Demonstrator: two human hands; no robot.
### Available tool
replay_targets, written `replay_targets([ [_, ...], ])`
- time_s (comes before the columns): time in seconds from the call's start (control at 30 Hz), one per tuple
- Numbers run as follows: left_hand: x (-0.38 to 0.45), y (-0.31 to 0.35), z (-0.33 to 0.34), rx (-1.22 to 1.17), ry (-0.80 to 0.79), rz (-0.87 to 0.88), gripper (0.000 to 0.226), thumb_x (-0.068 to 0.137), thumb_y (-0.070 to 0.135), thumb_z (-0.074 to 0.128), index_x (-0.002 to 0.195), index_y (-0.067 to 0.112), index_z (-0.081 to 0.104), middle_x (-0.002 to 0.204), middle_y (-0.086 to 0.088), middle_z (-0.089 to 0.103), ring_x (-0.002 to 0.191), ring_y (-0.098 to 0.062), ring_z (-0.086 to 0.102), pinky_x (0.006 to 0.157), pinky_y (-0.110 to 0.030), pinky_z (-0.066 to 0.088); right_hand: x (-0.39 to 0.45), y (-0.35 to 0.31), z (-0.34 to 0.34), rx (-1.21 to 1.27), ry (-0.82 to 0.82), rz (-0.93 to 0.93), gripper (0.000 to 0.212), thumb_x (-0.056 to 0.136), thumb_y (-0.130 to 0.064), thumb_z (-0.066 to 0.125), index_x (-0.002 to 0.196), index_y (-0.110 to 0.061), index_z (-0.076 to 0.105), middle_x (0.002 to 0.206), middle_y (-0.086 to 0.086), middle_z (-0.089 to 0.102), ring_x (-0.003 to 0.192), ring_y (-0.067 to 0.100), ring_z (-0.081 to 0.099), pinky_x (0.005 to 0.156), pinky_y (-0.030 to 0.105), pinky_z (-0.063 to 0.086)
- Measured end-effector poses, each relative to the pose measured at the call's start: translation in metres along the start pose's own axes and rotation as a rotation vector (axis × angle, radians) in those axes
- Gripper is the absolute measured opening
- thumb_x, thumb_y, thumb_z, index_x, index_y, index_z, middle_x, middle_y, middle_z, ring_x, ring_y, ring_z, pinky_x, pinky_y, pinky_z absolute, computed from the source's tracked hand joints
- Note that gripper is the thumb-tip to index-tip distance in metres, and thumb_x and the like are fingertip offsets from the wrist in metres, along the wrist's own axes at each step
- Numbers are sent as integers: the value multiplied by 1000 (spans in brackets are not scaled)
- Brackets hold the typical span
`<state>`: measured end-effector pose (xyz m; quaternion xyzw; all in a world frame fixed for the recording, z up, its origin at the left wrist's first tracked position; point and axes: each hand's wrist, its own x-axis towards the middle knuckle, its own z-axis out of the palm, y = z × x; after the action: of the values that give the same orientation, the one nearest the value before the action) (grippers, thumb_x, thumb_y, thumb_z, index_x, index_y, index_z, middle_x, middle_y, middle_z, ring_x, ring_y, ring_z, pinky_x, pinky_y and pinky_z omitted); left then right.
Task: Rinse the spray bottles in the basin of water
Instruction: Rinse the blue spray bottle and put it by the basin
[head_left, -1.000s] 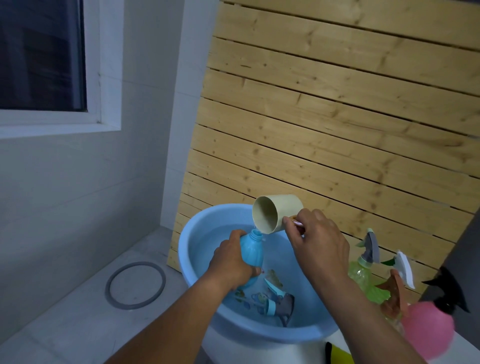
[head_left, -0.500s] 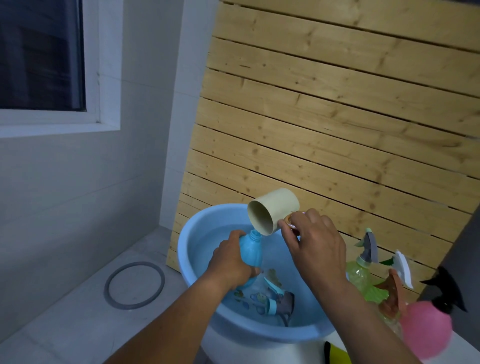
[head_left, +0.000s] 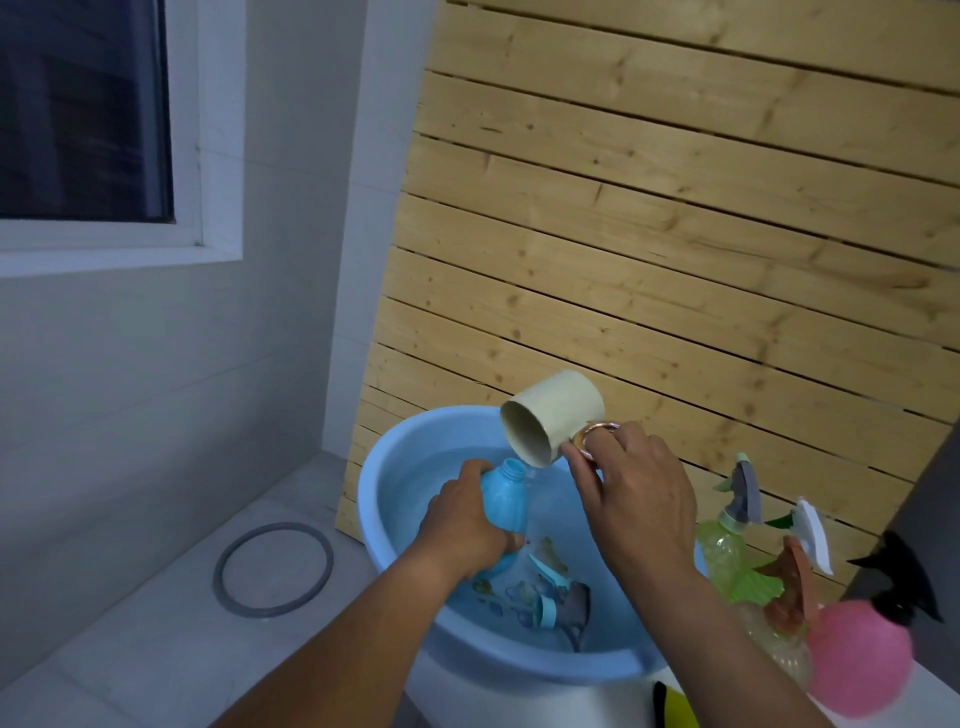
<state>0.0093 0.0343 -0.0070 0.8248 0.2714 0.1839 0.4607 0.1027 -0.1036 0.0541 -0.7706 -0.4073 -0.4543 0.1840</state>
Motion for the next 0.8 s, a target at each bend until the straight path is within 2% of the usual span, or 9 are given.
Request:
replay_targets([
  [0.1,-1,0,-1,4,16,-3,85,68,32,87,134,32,34,124,0,50,112,-24,53,93,-43,52,-4,5,5,10,-86,189,22,89,-34,66,80,-14,67,74,5,59,63,29,53,55,31,33],
  [0.2,-1,1,-2,7,33,-23,84,65,32,87,131,31,35,123,-1,50,110,-25,54,92,-44,52,-11,12,11,-175,-312,290,34,95,-45,52,87,-19,71,86,4,63,81,31,55,66,35,33],
  [0.33,-1,2,-2,17,30,-41,79,64,30,87,123,33,34,118,0,52,105,-25,56,90,-44,53,-19,16,16,-269,-467,303,39,95,-54,43,93,-28,72,100,-3,57,95,24,47,71,34,24],
  [0.47,-1,1,-2,20,36,-42,80,64,30,86,126,32,35,119,0,51,105,-24,56,89,-42,53,-25,16,22,-276,-641,306,39,97,-54,37,100,-30,67,108,-4,57,101,25,52,81,37,35],
  [0.6,-1,1,-3,27,31,-37,86,64,30,86,133,31,34,123,-1,51,107,-25,55,90,-40,52,-29,18,26,-75,-772,371,31,98,-47,39,92,-25,59,100,1,65,94,29,62,75,36,41],
  [0.7,-1,1,-2,36,20,-30,90,66,31,85,140,30,34,129,0,51,111,-24,54,92,-38,51,-35,19,30,-99,-818,337,29,99,-45,37,98,-24,57,104,3,62,97,31,61,73,36,39],
  [0.8,-1,1,-2,24,12,-27,87,64,30,85,139,28,40,125,0,54,109,-22,56,93,-39,51,-38,20,31,-164,-856,301,28,100,-44,36,107,-24,55,112,5,54,102,32,58,76,38,38],
])
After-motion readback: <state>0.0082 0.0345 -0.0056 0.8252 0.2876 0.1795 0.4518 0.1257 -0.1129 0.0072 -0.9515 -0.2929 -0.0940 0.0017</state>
